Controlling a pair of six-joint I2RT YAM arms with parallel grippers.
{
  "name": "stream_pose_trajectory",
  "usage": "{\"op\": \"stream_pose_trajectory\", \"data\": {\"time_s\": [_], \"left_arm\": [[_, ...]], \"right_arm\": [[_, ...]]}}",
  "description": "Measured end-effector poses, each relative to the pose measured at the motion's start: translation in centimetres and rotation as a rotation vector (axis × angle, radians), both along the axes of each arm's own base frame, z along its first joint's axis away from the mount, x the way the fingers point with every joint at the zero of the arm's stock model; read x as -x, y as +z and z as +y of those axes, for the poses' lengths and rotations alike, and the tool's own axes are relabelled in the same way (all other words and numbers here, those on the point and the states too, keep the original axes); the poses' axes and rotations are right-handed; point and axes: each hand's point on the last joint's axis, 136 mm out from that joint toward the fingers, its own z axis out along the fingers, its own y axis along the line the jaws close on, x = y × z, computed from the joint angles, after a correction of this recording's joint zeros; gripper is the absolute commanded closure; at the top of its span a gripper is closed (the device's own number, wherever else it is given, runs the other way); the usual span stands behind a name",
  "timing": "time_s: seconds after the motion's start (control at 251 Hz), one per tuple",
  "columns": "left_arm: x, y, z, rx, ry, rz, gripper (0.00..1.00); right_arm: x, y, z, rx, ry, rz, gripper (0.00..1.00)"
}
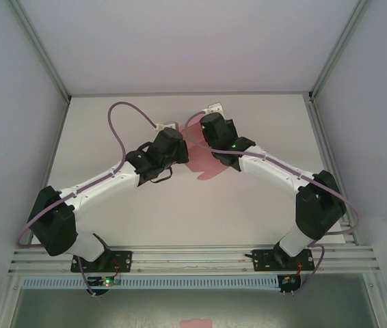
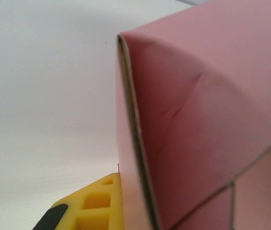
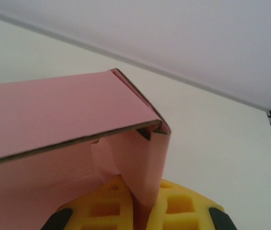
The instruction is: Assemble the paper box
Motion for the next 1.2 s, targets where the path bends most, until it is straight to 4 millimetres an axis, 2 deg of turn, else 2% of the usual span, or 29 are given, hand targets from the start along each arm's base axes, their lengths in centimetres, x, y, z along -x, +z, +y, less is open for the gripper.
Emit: {"op": "stream_pose_trajectory", "data": {"time_s": [0.048, 0.124, 0.255, 0.615, 0.87, 0.962, 1.058, 1.129, 1.201], "left_arm": [[-0.1, -0.1, 0.1, -0.003, 0.010, 0.004, 1.00], [-0.1, -0.5, 0.4, -0.020, 0.021, 0.017, 1.00], [-0.2, -1.0, 0.1, -0.036, 0.016, 0.038, 1.00], [0.1, -1.4, 0.3, -0.053, 0.017, 0.056, 1.00], [0.3, -1.7, 0.6, -0.068, 0.019, 0.069, 1.00], [0.4, -1.7, 0.6, -0.071, 0.014, 0.068, 1.00], [0.5, -1.6, 0.7, -0.078, 0.010, 0.069, 1.00], [0.6, -1.7, 0.9, -0.086, 0.009, 0.071, 1.00], [0.7, -1.7, 1.0, -0.091, 0.007, 0.074, 1.00]], "right_arm": [[0.0, 0.1, 0.3, -0.017, 0.024, -0.001, 0.92], [0.0, -0.5, 0.8, -0.111, 0.134, 0.044, 0.93], [0.3, -1.3, 0.4, -0.267, 0.281, 0.115, 0.92], [0.8, -1.2, 0.8, -0.396, 0.443, 0.181, 0.77], [1.3, -1.6, 1.2, -0.411, 0.480, 0.212, 0.76], [1.7, -1.6, 1.4, -0.431, 0.519, 0.228, 0.82], [1.8, -1.7, 1.6, -0.437, 0.551, 0.242, 0.82], [1.9, -1.9, 1.9, -0.428, 0.576, 0.256, 0.89], [1.9, -2.1, 1.9, -0.411, 0.585, 0.266, 0.88]]}}
